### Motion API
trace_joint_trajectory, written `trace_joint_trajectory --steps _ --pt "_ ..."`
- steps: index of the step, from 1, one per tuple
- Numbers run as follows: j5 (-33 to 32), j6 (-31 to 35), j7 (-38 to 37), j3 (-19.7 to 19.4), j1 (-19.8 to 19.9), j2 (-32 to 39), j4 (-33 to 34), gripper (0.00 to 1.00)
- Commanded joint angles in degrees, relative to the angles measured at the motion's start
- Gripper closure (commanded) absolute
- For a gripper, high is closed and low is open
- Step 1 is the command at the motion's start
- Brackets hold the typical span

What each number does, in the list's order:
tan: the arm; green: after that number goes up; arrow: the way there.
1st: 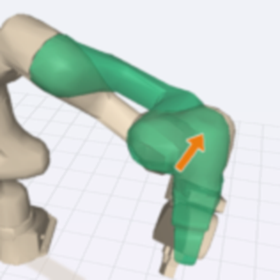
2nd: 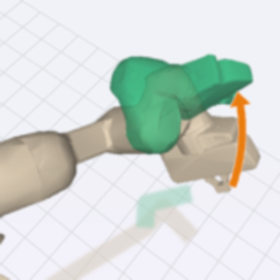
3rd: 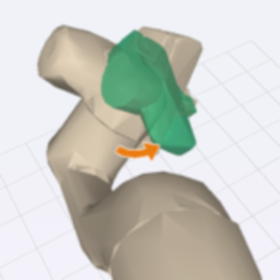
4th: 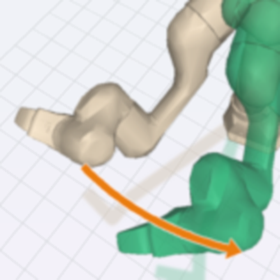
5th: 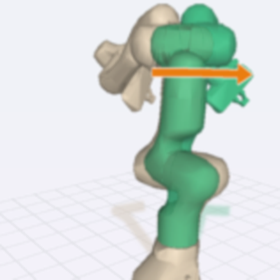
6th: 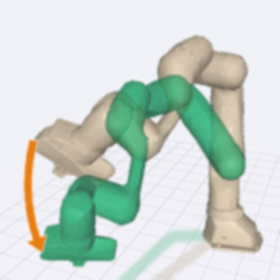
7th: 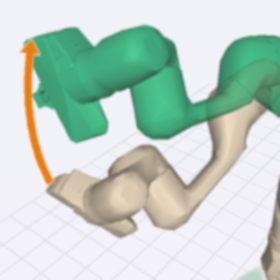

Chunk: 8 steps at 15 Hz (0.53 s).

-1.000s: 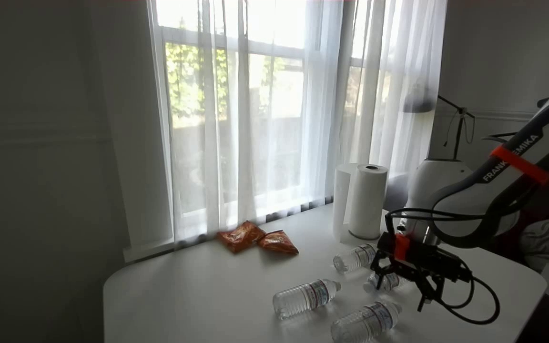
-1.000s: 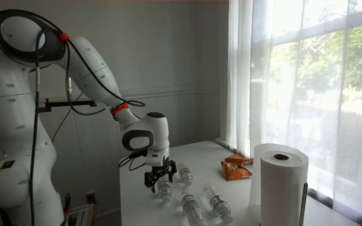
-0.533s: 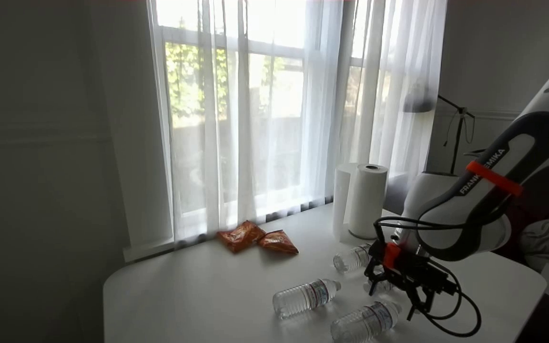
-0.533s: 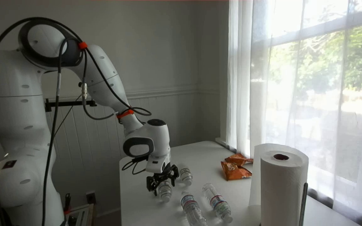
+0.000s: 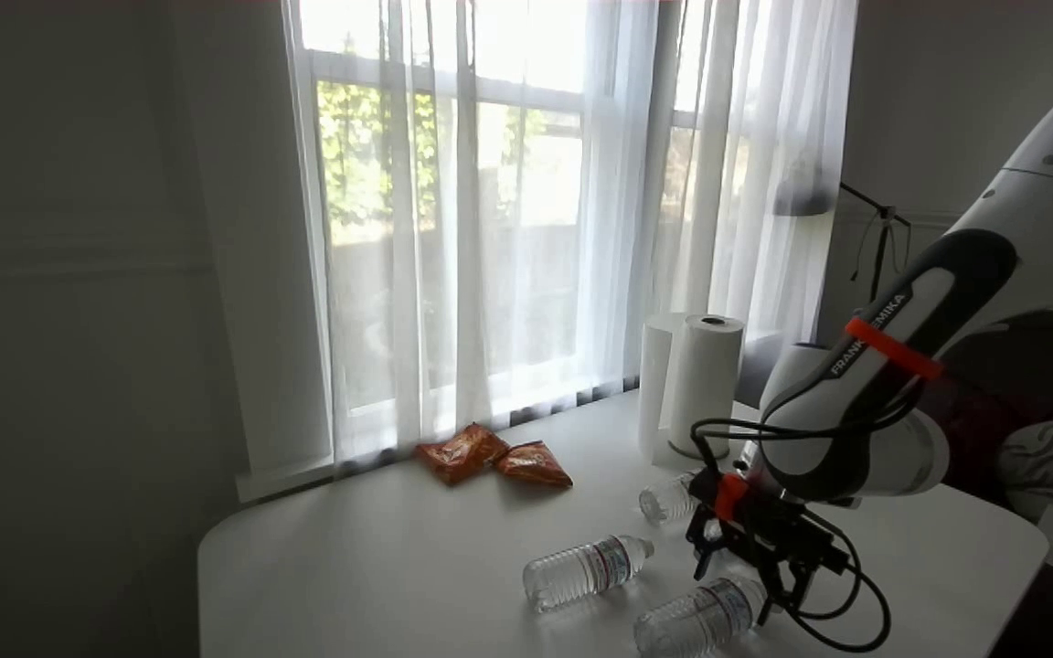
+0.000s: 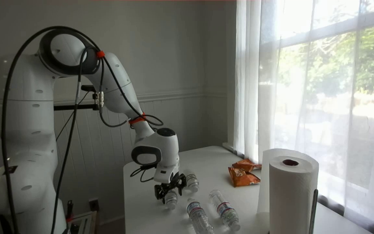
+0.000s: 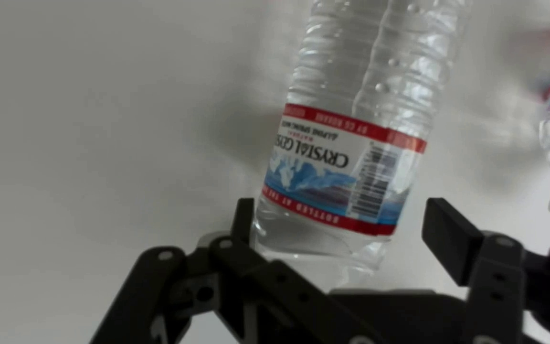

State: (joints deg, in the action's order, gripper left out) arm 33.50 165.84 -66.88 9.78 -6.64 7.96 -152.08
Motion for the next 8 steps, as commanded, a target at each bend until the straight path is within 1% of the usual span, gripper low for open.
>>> trace_joint_trajectory --steps 1,3,5,7,8 --pt "3.0 1.6 2.0 0.6 -0.1 2.3 1.4 0.41" --pt "1.1 1.6 0.6 -0.1 -0.7 2.5 1.3 0.55" --pt "-0.9 0.9 -1.7 -1.1 -1.3 1.1 0.5 0.65" --pt "-4.5 -0.3 -6.4 -2.7 -2.5 -0.4 -0.8 0.68" --pt "-8.4 -0.4 -10.1 -4.2 -3.6 -1.2 -1.7 0.71"
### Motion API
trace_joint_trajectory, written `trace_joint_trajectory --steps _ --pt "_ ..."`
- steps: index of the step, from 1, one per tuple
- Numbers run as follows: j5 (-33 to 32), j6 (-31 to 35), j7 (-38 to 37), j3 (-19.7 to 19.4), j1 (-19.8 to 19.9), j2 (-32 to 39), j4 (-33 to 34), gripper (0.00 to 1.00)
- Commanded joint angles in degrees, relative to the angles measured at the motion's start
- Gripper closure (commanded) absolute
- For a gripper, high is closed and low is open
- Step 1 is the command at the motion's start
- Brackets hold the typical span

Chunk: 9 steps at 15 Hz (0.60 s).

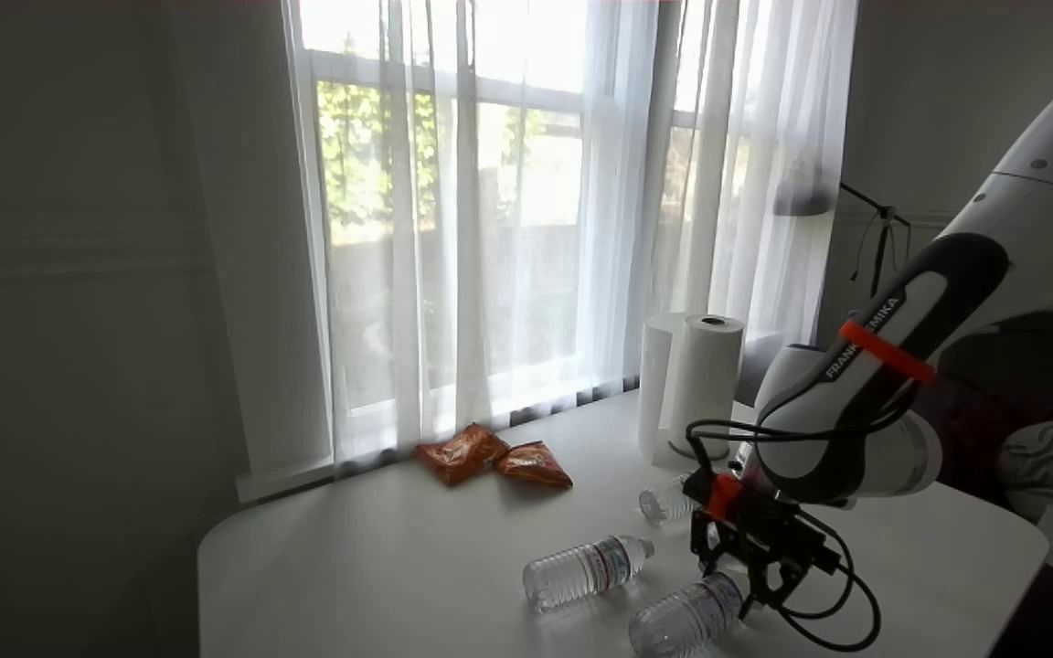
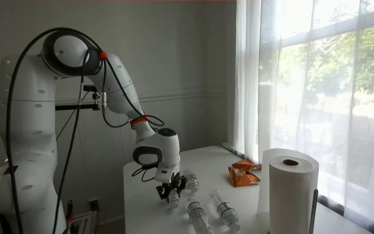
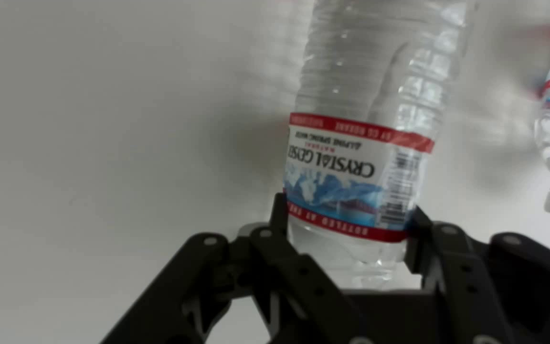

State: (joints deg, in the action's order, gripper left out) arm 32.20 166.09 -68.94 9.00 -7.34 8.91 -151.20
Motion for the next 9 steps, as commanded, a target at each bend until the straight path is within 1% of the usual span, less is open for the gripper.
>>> trace_joint_trajectory --steps 1,2,4,5,7,8,9 --pt "-10.8 -0.8 -11.4 -4.4 -3.7 -2.9 -3.0 0.75" --pt "-16.3 -0.7 -16.4 -6.3 -5.1 -3.8 -3.8 0.76" --pt "-25.1 -1.7 -24.3 -11.7 -9.7 -5.2 -4.7 0.77" --pt "-29.6 -2.2 -28.2 -15.9 -13.4 -6.0 -5.1 0.77" --pt "-38.6 -5.6 -35.7 -19.3 -16.0 -7.6 -4.2 0.77" --pt "-43.0 -7.6 -39.5 -20.2 -16.7 -8.7 -3.7 0.77" --pt "-47.4 -10.1 -43.3 -19.5 -16.3 -10.5 -3.6 0.77"
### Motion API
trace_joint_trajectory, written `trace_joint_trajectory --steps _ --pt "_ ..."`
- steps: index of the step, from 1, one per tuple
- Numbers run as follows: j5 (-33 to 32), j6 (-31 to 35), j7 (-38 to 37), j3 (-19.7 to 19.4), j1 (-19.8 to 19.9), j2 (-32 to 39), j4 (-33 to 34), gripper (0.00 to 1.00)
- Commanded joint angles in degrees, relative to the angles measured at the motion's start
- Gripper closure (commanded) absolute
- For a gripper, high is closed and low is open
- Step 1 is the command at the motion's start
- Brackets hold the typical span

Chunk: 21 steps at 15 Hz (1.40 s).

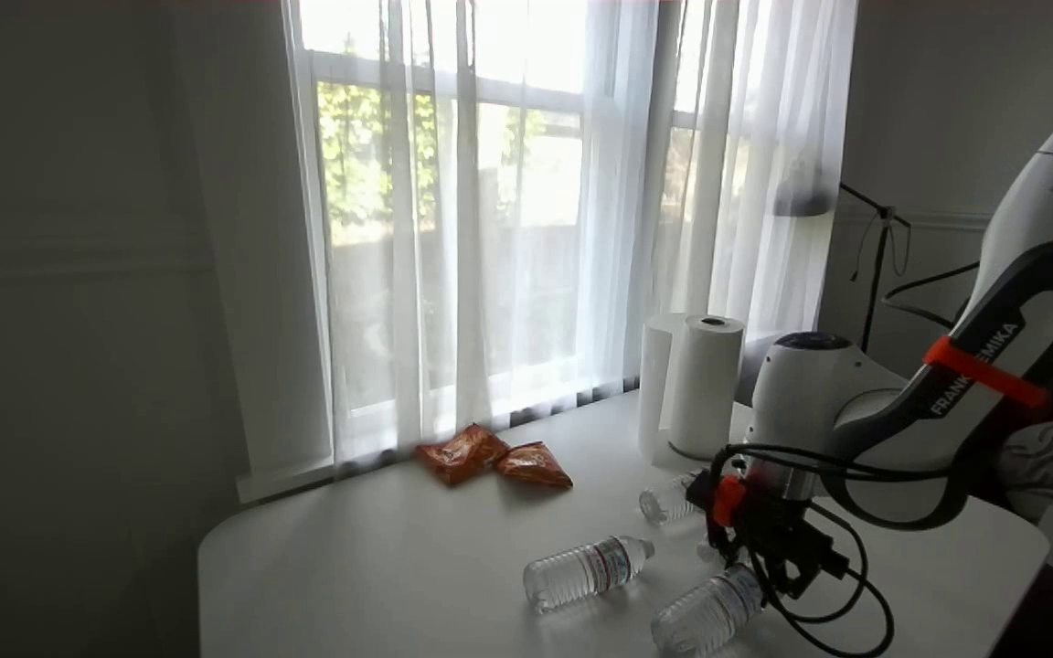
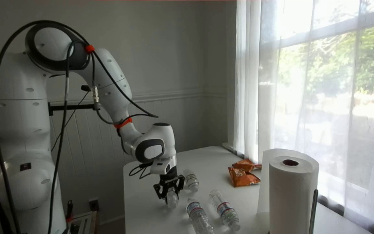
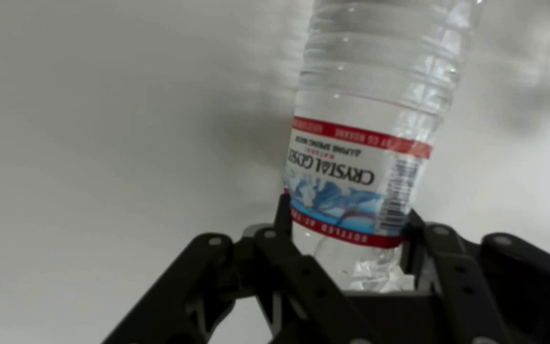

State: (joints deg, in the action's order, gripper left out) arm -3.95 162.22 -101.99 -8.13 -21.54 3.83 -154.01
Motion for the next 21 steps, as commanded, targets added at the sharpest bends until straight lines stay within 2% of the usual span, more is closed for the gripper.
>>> trace_joint_trajectory --steps 1,6,10,16,21 --pt "-15.4 -9.4 -13.4 3.0 3.1 -7.4 -0.5 0.77" --pt "-20.5 -25.2 -14.3 12.2 8.5 -12.7 0.7 0.77" --pt "-22.1 -32.7 -13.5 16.9 10.9 -15.9 1.6 0.77" --pt "-32.0 -39.6 -17.2 21.4 13.6 -17.1 3.2 0.77" --pt "-41.8 -42.7 -22.7 22.4 14.0 -15.8 3.3 0.77"
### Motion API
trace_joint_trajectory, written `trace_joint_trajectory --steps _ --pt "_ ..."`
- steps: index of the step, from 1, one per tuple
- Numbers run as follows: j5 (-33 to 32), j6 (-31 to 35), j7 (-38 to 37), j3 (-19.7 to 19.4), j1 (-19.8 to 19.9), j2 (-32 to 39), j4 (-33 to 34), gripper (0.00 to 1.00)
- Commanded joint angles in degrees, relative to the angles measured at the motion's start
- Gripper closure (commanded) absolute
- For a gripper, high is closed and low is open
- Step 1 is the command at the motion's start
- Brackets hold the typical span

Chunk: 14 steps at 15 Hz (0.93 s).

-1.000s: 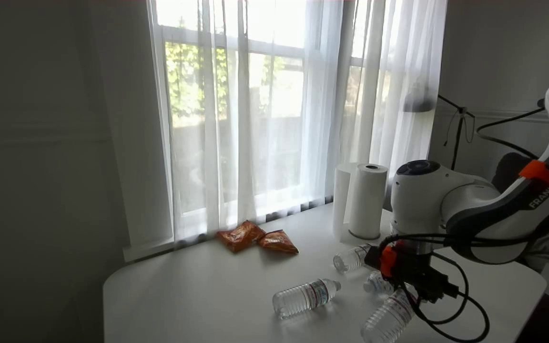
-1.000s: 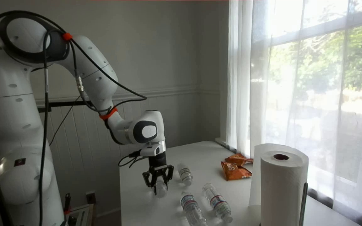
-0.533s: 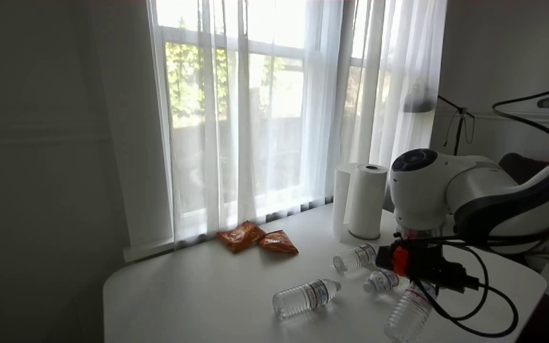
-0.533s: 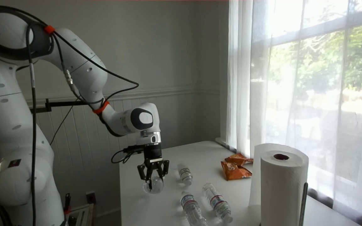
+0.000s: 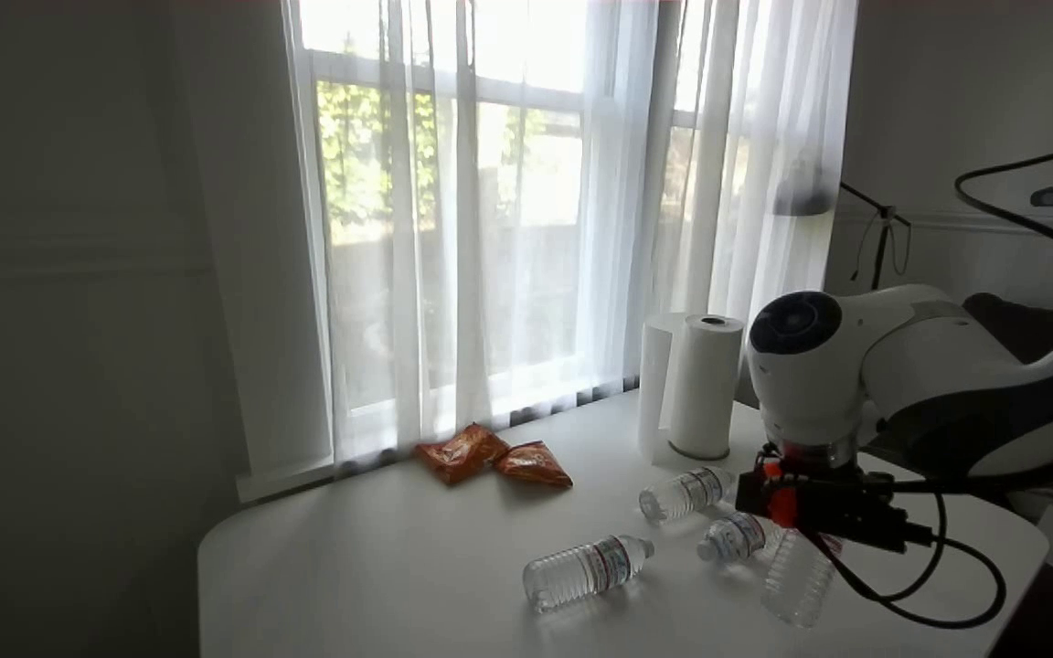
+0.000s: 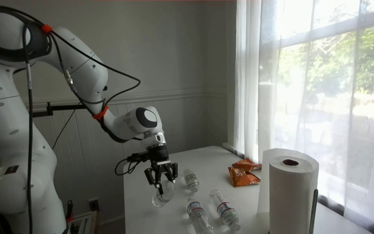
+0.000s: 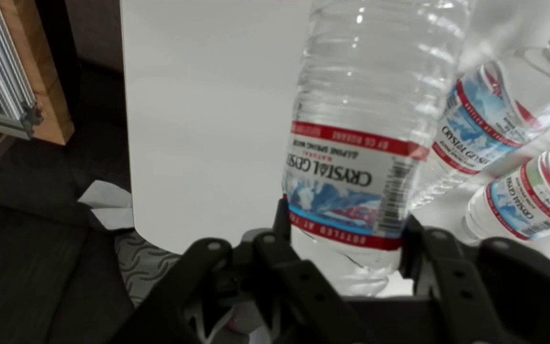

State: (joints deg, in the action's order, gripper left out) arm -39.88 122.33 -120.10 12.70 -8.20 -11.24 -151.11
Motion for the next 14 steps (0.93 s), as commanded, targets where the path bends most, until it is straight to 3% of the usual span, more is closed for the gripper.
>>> trace_joint_trajectory --steps 1,8,9,10,14 --pt "-7.5 -3.2 -5.7 1.5 0.5 -0.6 0.3 0.77" --pt "-18.6 -6.3 -13.2 1.8 -0.7 3.1 0.5 0.77" --pt "-15.0 -4.1 -9.0 0.3 -0.9 2.3 0.0 0.77" --pt "-15.2 -4.1 -9.0 0.2 -1.0 2.8 0.0 0.52" --pt "-15.1 -4.1 -8.8 0.1 -1.0 3.6 0.0 0.52"
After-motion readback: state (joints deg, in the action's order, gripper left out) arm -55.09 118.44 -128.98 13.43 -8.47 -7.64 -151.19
